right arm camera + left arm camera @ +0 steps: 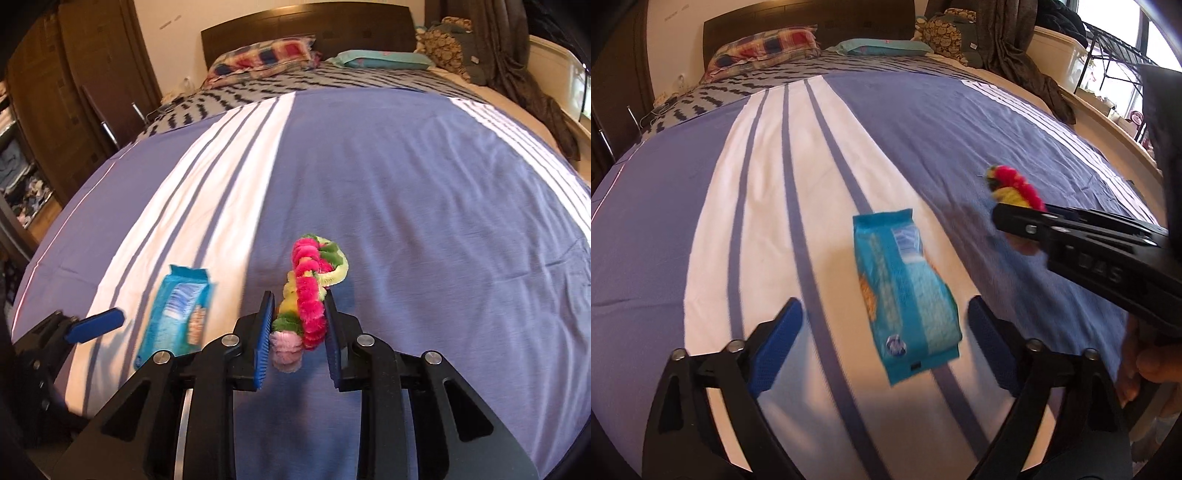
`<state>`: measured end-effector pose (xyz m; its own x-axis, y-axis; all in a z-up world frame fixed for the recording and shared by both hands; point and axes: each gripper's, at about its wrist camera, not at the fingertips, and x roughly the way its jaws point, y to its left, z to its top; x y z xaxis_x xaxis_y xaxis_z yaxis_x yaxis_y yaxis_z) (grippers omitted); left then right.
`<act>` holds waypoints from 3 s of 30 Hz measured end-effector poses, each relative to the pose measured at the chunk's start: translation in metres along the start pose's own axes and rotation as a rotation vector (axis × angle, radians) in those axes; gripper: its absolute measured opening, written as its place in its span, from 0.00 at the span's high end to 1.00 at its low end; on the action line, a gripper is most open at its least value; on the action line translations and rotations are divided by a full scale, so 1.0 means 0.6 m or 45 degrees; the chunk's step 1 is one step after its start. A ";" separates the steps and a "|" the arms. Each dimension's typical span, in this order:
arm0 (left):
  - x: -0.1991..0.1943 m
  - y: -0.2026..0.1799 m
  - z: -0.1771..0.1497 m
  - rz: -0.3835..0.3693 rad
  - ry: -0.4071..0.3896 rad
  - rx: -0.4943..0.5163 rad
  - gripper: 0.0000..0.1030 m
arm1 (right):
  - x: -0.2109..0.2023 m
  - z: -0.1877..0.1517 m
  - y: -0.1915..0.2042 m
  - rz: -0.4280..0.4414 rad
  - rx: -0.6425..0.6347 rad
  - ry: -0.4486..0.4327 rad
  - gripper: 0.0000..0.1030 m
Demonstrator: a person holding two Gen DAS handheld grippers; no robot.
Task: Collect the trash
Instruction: 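Grasp the blue wipes packet with the left tool while the right tool grasps the pom-pom toy, then lower both tools into the black bin and open both to drop the items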
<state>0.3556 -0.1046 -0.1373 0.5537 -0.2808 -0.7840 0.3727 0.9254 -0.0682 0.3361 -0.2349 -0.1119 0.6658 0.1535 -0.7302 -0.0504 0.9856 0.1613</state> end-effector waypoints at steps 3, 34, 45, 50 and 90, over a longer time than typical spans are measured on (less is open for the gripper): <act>0.015 -0.003 0.010 0.016 0.013 -0.004 0.37 | -0.014 -0.002 -0.017 -0.008 0.012 -0.020 0.74; -0.334 -0.086 -0.195 -0.007 -0.248 0.036 0.53 | -0.299 -0.220 0.060 0.019 -0.139 -0.150 0.74; -0.346 -0.086 -0.332 -0.033 -0.199 -0.014 0.53 | -0.336 -0.328 0.082 0.068 -0.136 -0.133 0.74; -0.342 -0.081 -0.388 -0.045 -0.173 -0.038 0.53 | -0.324 -0.382 0.089 0.093 -0.123 -0.084 0.74; -0.095 -0.077 -0.630 -0.176 0.430 -0.146 0.53 | -0.126 -0.606 0.071 0.076 -0.014 0.466 0.72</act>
<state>0.0253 -0.0350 -0.3228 0.2205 -0.3231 -0.9203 0.3302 0.9126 -0.2412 0.0130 -0.1791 -0.2910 0.3513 0.2242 -0.9090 -0.0907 0.9745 0.2053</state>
